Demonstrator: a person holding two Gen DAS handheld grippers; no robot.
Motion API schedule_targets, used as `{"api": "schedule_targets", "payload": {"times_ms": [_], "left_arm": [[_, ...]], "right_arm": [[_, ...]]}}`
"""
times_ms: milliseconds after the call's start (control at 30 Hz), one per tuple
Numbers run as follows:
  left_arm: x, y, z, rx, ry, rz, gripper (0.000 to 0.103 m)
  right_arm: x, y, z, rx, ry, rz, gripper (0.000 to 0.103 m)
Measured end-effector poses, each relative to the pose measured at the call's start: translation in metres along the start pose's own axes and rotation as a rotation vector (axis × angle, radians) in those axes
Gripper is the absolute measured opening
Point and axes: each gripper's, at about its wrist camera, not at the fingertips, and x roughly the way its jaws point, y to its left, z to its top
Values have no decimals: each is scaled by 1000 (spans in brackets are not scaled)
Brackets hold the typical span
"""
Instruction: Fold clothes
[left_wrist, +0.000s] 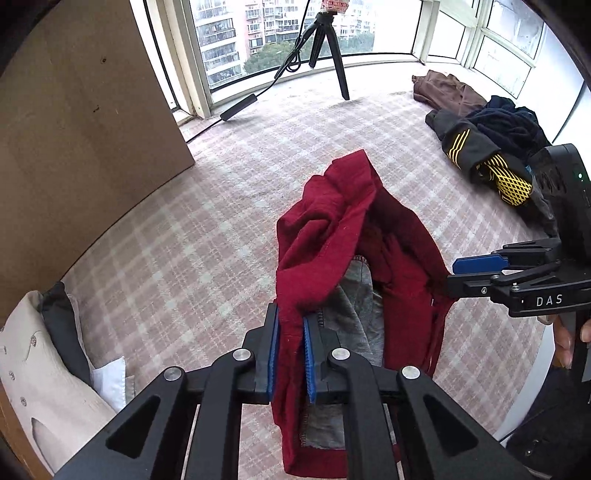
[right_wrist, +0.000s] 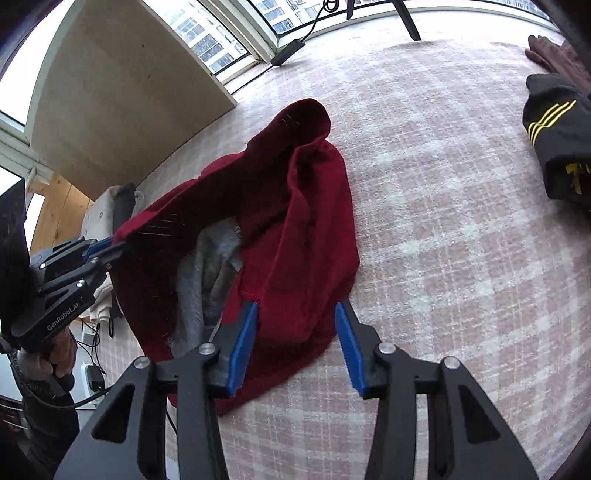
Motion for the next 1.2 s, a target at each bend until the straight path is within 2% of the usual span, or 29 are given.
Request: {"api": "schedule_targets", "payload": {"times_ms": [67, 267, 400, 433, 467, 533, 567, 700, 767, 800, 833, 900, 933, 967, 1200], "left_arm": [[1, -1, 0, -4, 4, -7, 11], [7, -4, -1, 0, 17, -21, 11], [7, 1, -2, -17, 7, -23, 10], [5, 4, -2, -24, 1, -21, 10], [3, 8, -3, -31, -6, -18, 9], [-4, 16, -4, -54, -20, 9, 8], [-10, 22, -4, -69, -29, 23, 8], [-47, 48, -9, -129, -90, 75, 8], [-65, 60, -12, -147, -112, 84, 8], [-71, 65, -14, -156, -115, 89, 8], [-74, 68, -15, -161, -116, 100, 8], [-71, 66, -19, -150, -99, 111, 8], [-68, 64, -21, -142, -88, 115, 8], [-64, 61, -22, -138, -76, 116, 8], [-54, 44, -24, -127, -59, 76, 8]], "right_arm": [[2, 5, 1, -17, 13, -27, 52], [16, 19, -1, -66, 47, -83, 52], [14, 12, -6, -75, 24, -39, 51], [11, 11, -7, -88, 11, -28, 46], [6, 10, -7, -108, -1, -24, 32], [-6, 8, -6, -140, -28, -23, 13], [-17, 6, -4, -152, -57, -23, 9], [-74, -8, 11, -196, -196, -67, 6], [-100, -14, 22, -176, -256, -72, 6], [-104, -13, 27, -169, -260, -77, 6], [-106, -10, 33, -163, -257, -83, 8], [-96, -4, 35, -160, -205, -105, 23], [-89, 1, 31, -162, -179, -104, 46], [-81, 6, 26, -165, -152, -103, 59], [-10, 17, 7, -93, 13, -98, 59]]}}
